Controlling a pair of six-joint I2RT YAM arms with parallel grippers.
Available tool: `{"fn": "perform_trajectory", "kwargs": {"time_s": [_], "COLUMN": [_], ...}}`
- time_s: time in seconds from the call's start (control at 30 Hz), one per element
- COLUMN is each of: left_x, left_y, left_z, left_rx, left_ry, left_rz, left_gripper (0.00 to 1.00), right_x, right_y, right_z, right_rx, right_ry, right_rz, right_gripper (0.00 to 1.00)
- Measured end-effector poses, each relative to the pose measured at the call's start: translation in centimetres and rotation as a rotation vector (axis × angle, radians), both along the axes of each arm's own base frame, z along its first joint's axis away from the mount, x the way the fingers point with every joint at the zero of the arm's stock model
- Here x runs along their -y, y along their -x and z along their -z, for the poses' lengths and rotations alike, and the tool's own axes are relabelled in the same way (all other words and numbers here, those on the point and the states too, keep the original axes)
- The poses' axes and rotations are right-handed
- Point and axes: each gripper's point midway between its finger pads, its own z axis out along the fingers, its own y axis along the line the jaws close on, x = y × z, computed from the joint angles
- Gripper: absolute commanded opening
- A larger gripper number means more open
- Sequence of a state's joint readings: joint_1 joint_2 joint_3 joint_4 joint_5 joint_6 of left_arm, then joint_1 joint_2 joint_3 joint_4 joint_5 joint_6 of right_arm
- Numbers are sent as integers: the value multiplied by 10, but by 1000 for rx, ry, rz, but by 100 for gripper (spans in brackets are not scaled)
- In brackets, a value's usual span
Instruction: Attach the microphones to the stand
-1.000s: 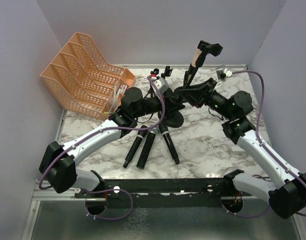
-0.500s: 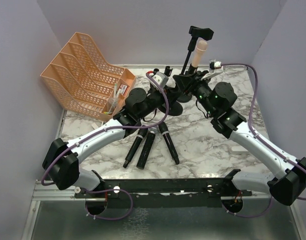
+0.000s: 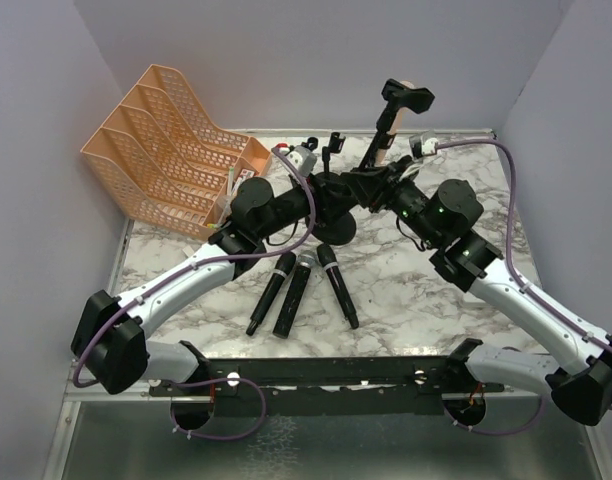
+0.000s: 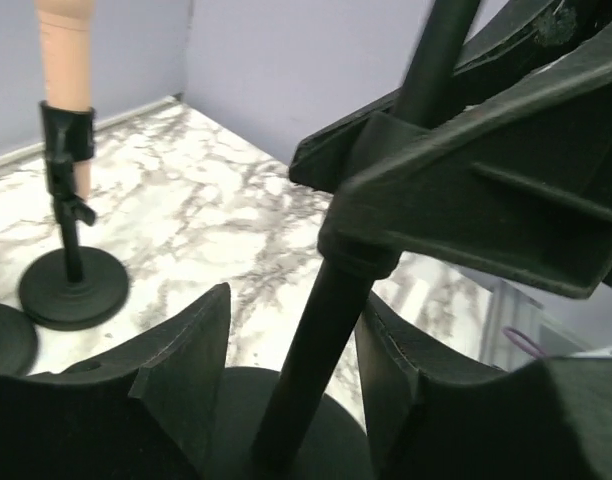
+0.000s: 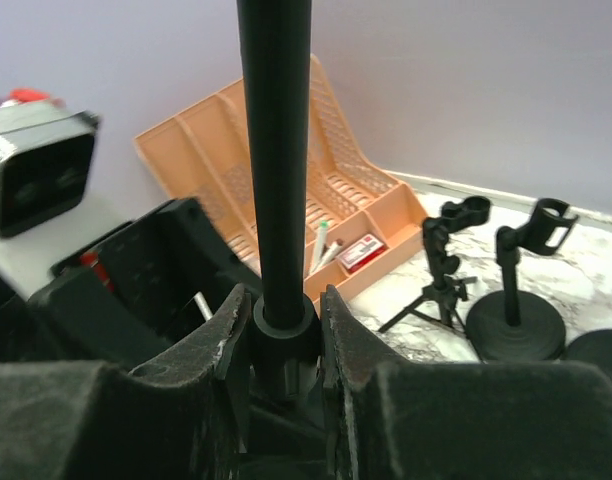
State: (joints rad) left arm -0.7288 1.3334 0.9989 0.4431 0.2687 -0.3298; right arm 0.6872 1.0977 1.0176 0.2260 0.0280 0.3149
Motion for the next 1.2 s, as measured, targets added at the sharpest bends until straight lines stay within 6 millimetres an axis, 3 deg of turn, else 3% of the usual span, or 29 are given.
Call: {"fn": "perform_trajectory", "kwargs": {"time_s": [0.23,0.43,0.5,0.63,0.73,0.97,1.2], "left_x": [-6,0,0,0,-1,-3,-7], "left_y": [36,68,77,91,97,85,45], "left_z": [-8,-5,-4,-3,-3,-5,-6], "left_rx": [-15,-10,-6,-2,20,29,11], "left_ry": [26,2,-5,-14,-22,-20,-6], "left_rz": [211,401,451,527,563,479,232], "left_gripper": [53,51,42,0,0,0,0], "right_x": [-9,-18,-21,-24,-26,-28,-29], "right_y": [37,57,61,68,71,67,28], "right_z": [-18,-15,-13,-10,-11,-11,-11], "right_rx": [74,91,90,93,87,78,2], "right_ry": [10,26,32,40,32,21,-15], "right_rz": [-178,-294,-323,-366,-384,-379,-239], "right_gripper": [1,1,1,1,1,1,1]}}
